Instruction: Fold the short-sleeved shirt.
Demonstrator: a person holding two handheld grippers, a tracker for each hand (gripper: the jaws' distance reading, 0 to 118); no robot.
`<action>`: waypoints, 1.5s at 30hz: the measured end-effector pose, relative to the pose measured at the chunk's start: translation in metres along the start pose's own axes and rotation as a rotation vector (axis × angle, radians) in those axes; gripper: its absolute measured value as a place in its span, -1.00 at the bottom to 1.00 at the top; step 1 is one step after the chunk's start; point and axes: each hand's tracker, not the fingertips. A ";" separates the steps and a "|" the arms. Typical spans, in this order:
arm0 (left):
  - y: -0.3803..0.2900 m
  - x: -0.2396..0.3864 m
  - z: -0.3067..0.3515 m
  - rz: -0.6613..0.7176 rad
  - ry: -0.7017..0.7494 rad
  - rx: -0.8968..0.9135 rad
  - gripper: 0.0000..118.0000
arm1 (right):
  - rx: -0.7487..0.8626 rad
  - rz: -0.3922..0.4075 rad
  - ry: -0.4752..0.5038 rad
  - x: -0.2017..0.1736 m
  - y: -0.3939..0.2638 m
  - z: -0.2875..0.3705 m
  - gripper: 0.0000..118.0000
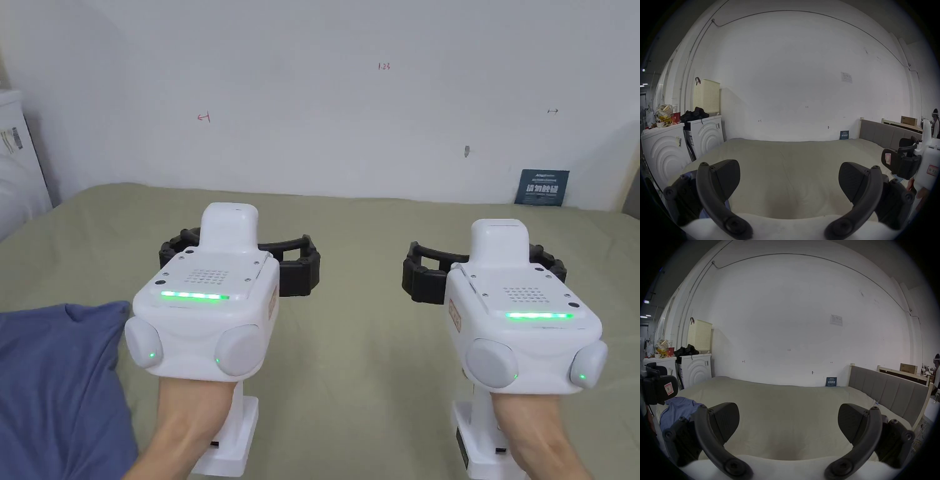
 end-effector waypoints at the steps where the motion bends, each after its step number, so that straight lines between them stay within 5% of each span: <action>1: 0.000 0.001 0.000 -0.003 0.001 0.000 1.00 | -0.002 0.004 -0.006 0.000 -0.001 0.000 1.00; 19: -0.003 0.005 -0.004 -0.015 0.014 -0.011 1.00 | -0.022 -0.003 -0.018 0.001 -0.004 -0.002 0.92; 20: -0.003 0.005 -0.003 -0.016 0.023 -0.012 1.00 | -0.012 -0.002 -0.032 0.001 -0.004 0.000 0.72; 21: -0.003 0.003 -0.002 -0.019 0.018 -0.013 0.79 | -0.002 0.002 -0.054 0.001 -0.003 0.001 0.01; 22: -0.004 0.003 -0.001 -0.023 0.019 -0.012 0.35 | -0.010 0.007 -0.069 0.002 -0.002 -0.002 -0.70; 23: -0.004 0.004 -0.003 -0.032 0.039 -0.017 -0.39 | -0.012 0.007 -0.088 0.003 -0.003 -0.004 -0.97; 24: -0.006 0.004 -0.006 -0.039 0.054 -0.030 -0.99 | -0.018 -0.010 -0.073 0.008 -0.003 -0.005 -0.97; 38: -0.004 -0.009 -0.004 -0.009 0.028 -0.039 -0.99 | -0.039 -0.007 -0.041 0.005 -0.002 -0.008 -0.98; 45: -0.006 -0.055 0.006 0.010 0.119 -0.053 -0.99 | -0.046 0.017 0.031 -0.036 0.001 -0.019 -0.98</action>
